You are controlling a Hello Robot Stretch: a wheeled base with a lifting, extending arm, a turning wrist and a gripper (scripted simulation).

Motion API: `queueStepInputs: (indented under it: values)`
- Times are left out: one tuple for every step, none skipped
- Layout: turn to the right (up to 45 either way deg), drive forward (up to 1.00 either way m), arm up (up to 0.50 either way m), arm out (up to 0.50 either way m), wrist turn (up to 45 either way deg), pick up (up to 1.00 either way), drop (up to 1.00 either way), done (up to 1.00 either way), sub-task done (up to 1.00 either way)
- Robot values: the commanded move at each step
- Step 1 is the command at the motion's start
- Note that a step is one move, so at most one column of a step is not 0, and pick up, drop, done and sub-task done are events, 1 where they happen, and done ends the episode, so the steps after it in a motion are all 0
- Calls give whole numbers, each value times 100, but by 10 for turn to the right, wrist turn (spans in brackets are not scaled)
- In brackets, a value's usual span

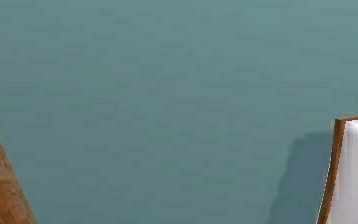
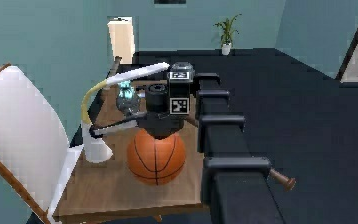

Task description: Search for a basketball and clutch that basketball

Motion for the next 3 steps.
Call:
queueStepInputs:
  values:
    - [0, 0, 0, 0, 300, 0, 0, 0, 0]
    - [0, 0, -24, 0, 0, 0, 0, 0, 0]
    - [0, 0, 0, 0, 0, 100, 0, 0, 0]
